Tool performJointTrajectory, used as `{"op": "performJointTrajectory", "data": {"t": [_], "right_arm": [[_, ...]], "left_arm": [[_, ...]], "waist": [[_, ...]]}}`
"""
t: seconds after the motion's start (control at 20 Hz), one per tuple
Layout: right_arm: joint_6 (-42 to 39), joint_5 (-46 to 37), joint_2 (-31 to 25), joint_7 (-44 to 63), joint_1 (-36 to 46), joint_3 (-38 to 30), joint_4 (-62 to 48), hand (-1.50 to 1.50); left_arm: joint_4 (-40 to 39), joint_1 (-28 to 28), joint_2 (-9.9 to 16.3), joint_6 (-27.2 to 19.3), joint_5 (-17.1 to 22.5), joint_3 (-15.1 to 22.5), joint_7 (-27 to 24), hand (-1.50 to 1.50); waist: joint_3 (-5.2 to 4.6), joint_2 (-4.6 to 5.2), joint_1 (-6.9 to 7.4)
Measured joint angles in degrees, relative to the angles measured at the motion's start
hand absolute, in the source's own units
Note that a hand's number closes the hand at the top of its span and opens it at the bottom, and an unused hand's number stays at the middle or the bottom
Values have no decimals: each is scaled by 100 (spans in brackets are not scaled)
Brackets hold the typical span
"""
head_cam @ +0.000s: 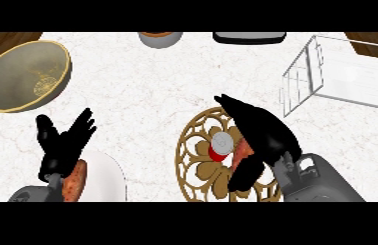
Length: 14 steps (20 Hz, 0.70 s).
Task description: Pick the can from the placemat and place it in the tiered shelf
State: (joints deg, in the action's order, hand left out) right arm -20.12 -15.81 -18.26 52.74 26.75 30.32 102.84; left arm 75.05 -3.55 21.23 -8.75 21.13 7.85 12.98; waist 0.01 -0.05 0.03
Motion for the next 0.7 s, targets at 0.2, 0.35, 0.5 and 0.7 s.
{"op": "performJointTrajectory", "data": {"t": [0.2,0.35,0.5,0.7], "right_arm": [[8,-515,272,-69,-239,127,-49,-150],[-22,-852,480,-130,-428,173,-137,-150],[11,-1220,724,-242,-410,188,-508,-150],[-79,-1588,880,-305,-419,104,-680,-150]], "left_arm": [[-29,-25,-119,70,-130,-94,-8,0],[-25,-1,-211,115,-251,-168,-32,0],[17,-4,-275,151,-339,-223,19,0],[154,129,-280,248,-417,-337,104,0]], "waist": [[5,-4,5],[7,-5,6],[6,-2,14],[2,1,17]]}}
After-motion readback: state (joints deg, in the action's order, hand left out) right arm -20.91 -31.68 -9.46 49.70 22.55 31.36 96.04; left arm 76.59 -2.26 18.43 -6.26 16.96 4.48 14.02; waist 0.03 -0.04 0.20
